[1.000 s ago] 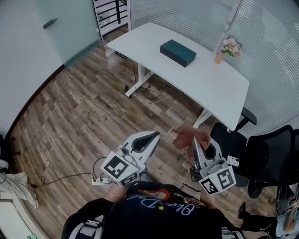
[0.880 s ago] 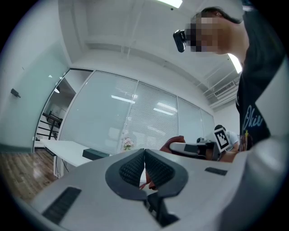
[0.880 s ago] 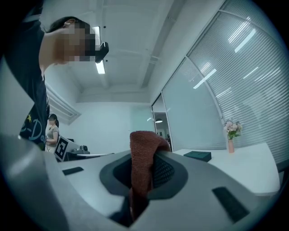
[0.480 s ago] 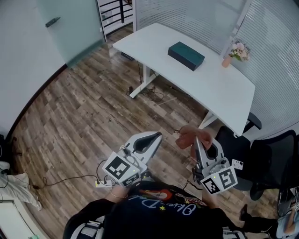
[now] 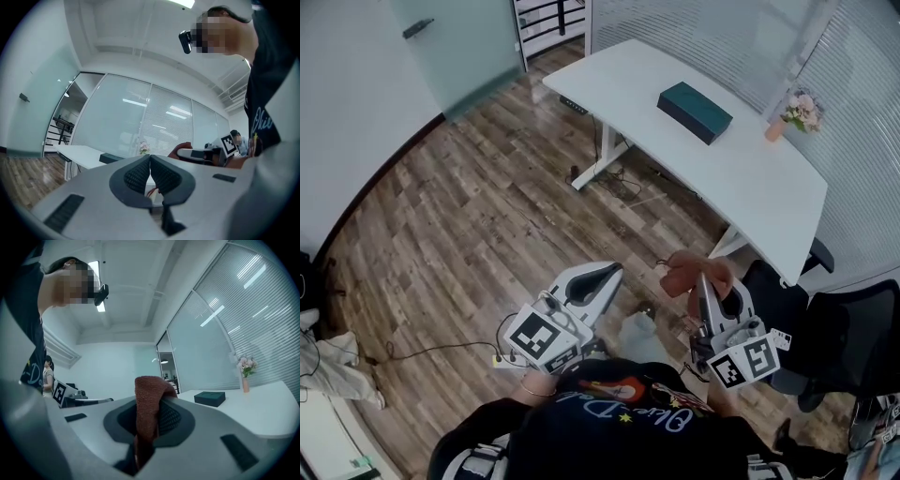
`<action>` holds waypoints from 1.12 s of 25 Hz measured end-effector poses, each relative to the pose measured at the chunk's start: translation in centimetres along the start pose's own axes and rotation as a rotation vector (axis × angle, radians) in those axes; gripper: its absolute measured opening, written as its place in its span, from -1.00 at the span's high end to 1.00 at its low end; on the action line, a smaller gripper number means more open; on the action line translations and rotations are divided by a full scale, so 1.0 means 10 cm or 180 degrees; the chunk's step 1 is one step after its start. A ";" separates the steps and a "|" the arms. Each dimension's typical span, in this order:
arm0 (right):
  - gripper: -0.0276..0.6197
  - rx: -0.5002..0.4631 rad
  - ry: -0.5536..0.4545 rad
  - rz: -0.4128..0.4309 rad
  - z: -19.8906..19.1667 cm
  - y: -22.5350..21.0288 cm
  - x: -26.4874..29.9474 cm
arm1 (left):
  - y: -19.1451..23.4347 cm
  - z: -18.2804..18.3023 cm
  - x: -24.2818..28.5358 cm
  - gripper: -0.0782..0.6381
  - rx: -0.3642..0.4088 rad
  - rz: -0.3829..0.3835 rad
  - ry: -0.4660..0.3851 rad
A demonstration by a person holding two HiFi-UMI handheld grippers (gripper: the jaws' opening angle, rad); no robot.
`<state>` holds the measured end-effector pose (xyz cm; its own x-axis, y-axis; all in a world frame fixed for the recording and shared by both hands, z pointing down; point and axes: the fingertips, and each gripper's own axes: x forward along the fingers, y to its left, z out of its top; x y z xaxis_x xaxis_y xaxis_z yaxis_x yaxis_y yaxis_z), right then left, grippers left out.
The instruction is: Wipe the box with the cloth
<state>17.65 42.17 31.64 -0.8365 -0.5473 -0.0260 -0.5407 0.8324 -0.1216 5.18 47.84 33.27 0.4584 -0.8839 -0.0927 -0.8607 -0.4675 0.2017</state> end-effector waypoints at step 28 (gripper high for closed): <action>0.79 0.0292 -0.0147 0.0632 0.07 -1.74 1.76 | 1.42 0.33 1.32 0.77 0.0357 0.0982 0.0103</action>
<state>12.41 17.96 32.63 -0.9197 -0.3786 -0.1037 -0.3537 0.9139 -0.1994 -1.75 29.50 31.68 0.1774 -0.9841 -0.0126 -0.9783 -0.1777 0.1067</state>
